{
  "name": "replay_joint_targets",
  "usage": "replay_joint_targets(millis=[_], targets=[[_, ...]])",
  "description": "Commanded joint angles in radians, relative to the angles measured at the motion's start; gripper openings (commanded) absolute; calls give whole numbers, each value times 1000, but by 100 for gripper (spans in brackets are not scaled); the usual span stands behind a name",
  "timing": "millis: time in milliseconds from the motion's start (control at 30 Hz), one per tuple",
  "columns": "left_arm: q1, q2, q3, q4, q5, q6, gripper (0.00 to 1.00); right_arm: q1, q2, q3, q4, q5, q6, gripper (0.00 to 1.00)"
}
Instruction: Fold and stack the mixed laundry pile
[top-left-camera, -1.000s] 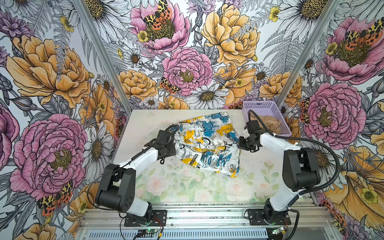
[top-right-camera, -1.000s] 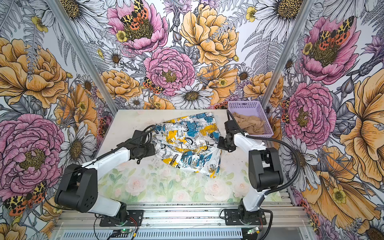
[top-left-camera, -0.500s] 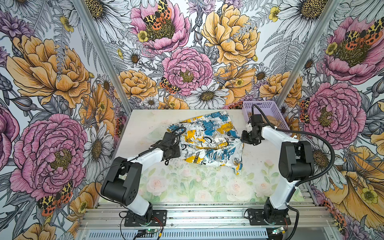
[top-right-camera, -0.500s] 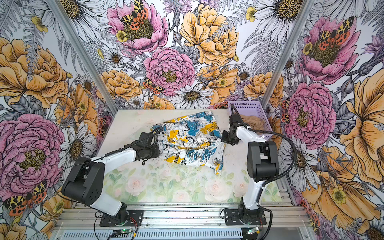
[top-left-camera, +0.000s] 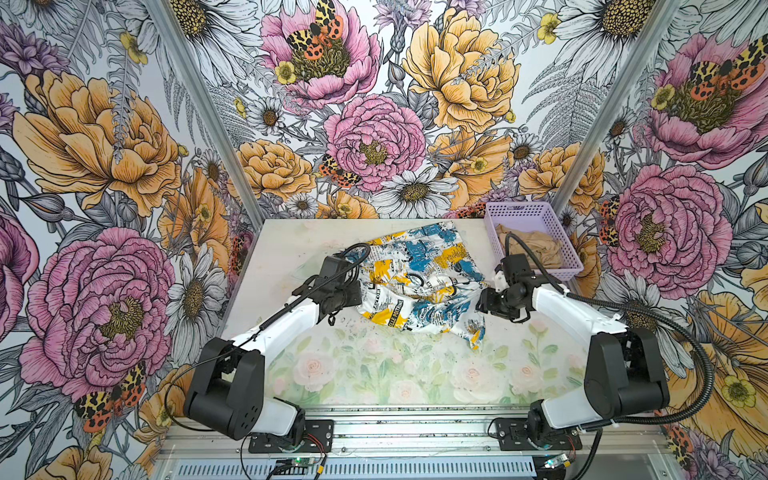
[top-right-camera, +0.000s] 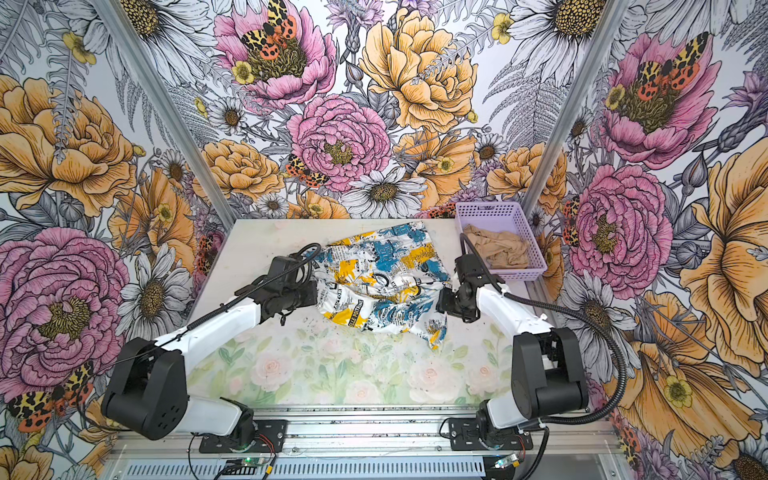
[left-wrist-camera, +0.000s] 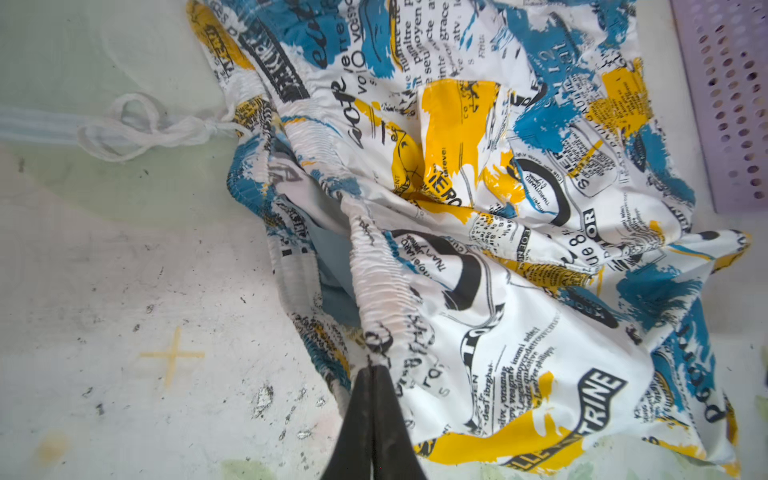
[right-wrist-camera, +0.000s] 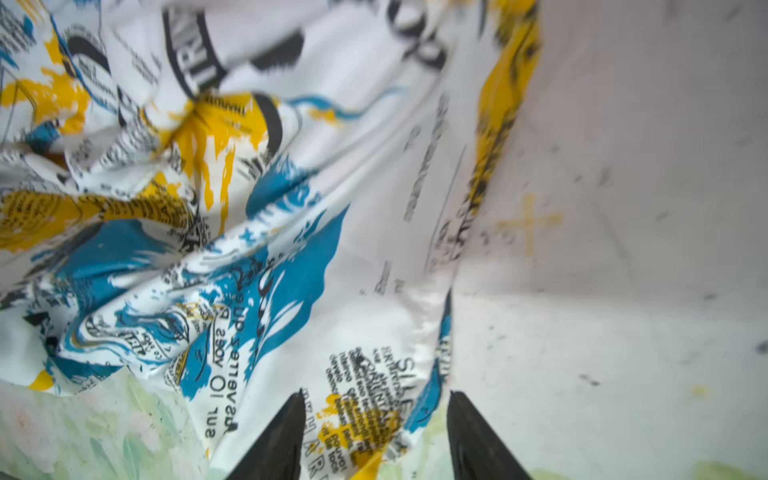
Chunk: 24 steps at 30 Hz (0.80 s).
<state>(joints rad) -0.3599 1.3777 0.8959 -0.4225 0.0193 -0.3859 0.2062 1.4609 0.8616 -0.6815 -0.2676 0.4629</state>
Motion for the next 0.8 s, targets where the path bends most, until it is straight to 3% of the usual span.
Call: replay_joint_targets(millis=[0,133,300,533,767], targets=[[9,-31,16,-42,9,-1,0,25,-1,-68,81,-38,94,55],[13,-41,28,-64,9,2,0,32,-7,-93,90,-26,108,41],[53,-80,46,-110,-6,3,0,14,-109,-80,9,17,110,1],[123,-173,107,-201,-7,20,0,-95,-267,16,-178,66,53,0],[104,-72,155,-191,-14,34,0,-129,-21,208,-120,110,-58,2]])
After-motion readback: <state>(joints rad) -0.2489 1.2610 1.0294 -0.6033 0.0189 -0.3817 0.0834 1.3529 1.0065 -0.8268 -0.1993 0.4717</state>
